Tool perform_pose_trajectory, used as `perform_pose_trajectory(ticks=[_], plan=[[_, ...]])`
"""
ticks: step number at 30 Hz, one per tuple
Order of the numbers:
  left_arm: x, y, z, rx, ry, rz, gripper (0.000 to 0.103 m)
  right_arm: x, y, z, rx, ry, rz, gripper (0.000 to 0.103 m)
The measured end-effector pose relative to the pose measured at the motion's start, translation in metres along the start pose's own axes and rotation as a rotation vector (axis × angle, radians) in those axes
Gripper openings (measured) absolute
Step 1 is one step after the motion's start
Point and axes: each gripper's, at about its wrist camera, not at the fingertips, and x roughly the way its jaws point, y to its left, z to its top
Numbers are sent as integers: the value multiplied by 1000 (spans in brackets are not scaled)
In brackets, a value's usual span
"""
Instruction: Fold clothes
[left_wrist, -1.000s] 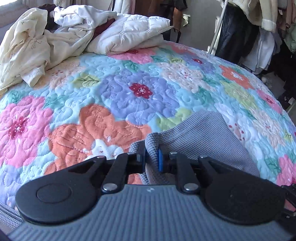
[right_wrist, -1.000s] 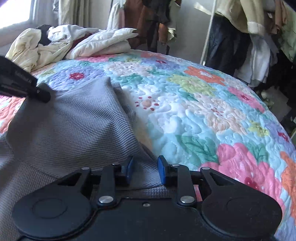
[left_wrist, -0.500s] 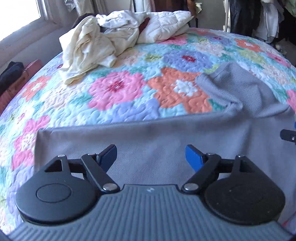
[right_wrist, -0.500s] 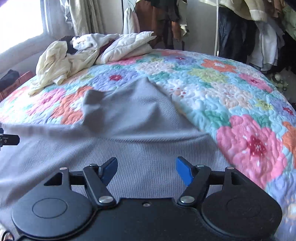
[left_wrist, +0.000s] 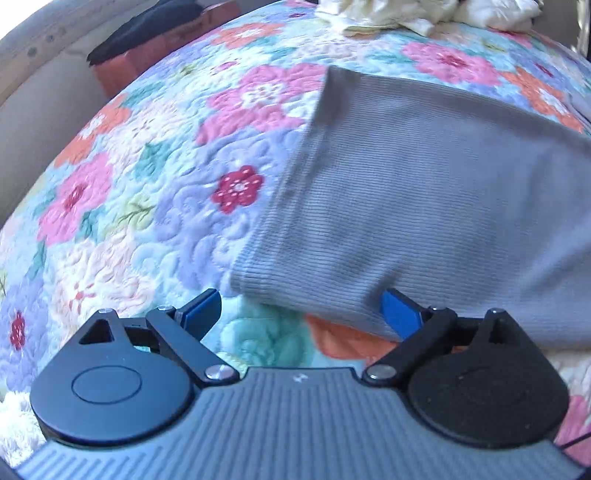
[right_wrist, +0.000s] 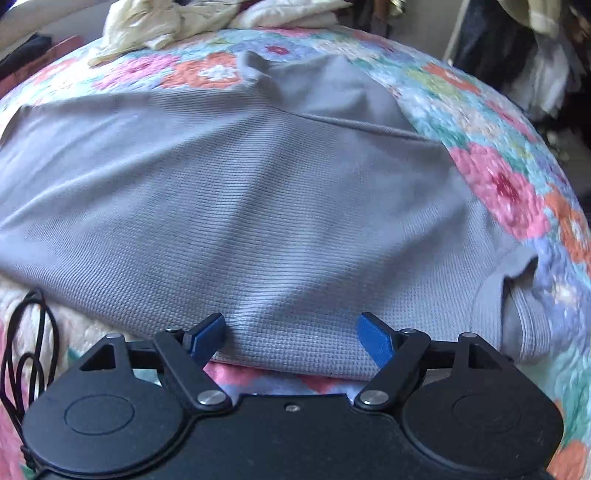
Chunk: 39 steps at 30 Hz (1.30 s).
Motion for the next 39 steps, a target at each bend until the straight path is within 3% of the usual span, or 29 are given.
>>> perform_pose_trajectory(ticks=[5, 8, 10, 14, 19, 28, 31, 33, 35, 39], plan=[[-2, 38, 1, -272, 46, -85, 94, -12, -7, -7, 100, 29, -17, 82], [-7, 44, 1, -294, 59, -154, 94, -42, 4, -3, 188, 6, 42, 82], [-20, 45, 2, -235, -4, -96, 94, -61, 11, 0, 240, -10, 80, 82], [-40, 53, 13, -119, -202, 132, 95, -99, 27, 8, 206, -55, 123, 82], [-45, 76, 22, -155, -157, -20, 95, -146, 35, 13, 122, -90, 148, 82], [-91, 78, 61, 79, -245, 34, 95, -230, 45, 22, -67, -150, 178, 82], [-95, 73, 65, 57, -203, -72, 99, -227, 48, 19, -97, -138, 198, 83], [-80, 64, 58, 11, -135, -154, 99, -209, 52, 14, -92, -146, 233, 83], [-54, 44, 45, -4, -54, -196, 99, -179, 67, 5, -84, -152, 203, 83], [-15, -9, 20, 155, 11, -125, 97, -130, 115, -16, -205, -176, 46, 83]])
